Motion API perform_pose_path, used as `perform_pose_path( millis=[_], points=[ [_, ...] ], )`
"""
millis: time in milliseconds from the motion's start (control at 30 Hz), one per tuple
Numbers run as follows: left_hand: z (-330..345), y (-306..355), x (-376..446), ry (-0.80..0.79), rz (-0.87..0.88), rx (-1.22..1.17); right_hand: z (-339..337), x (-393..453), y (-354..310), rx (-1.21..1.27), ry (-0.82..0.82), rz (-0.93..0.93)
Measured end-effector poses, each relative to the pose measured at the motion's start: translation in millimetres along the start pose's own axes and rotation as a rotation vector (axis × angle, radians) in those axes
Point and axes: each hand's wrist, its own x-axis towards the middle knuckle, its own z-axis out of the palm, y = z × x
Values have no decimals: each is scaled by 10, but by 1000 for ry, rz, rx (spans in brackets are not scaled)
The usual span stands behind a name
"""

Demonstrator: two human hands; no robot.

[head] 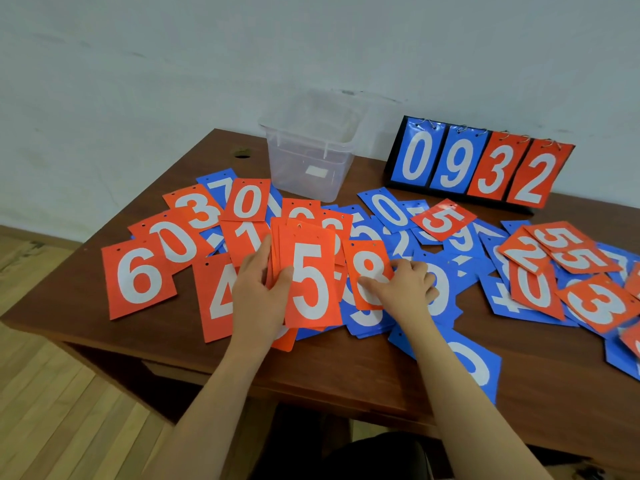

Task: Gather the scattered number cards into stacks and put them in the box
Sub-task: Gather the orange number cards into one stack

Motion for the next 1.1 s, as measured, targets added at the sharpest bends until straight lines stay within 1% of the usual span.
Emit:
perform_pose_path(
  millis=[100,200,233,333,433,500,567,667,800,900,967,1033,1100],
  points=[
    [6,-7,-3,0,1,1,-15,32,-17,73,-18,22],
    [-5,6,-20,6,25,5,-42,40,11,180,36,-62],
    [-10,12,-25,12,34,3,-66,29,20,244,55,-94],
    [-31,32,-36,40,49,21,-206,-66,1,538,139,-163],
    [-56,50,-69,75,59,57,-318,-182,-70,743,260,-179],
    [-55,68,-94,84,59,48,-337,-271,-168,897,243,-162],
    [-41,82,-111,70,53,5,-294,-377,-285,954,182,-171],
    [-15,79,-115,45,31,-87,-144,-516,-465,919,132,-220],
    [-1,69,-116,39,1,-146,54,-594,-637,854,70,-271],
    [-53,41,-79,68,9,-86,126,-561,-656,779,12,-279],
    [-131,-22,-25,96,1,-55,134,-470,-579,717,33,-262],
    [-216,-107,33,114,-4,-46,126,-339,-468,507,54,-235],
    [-274,-172,83,127,-5,-31,108,-260,-396,223,-7,-185]
  ],
)
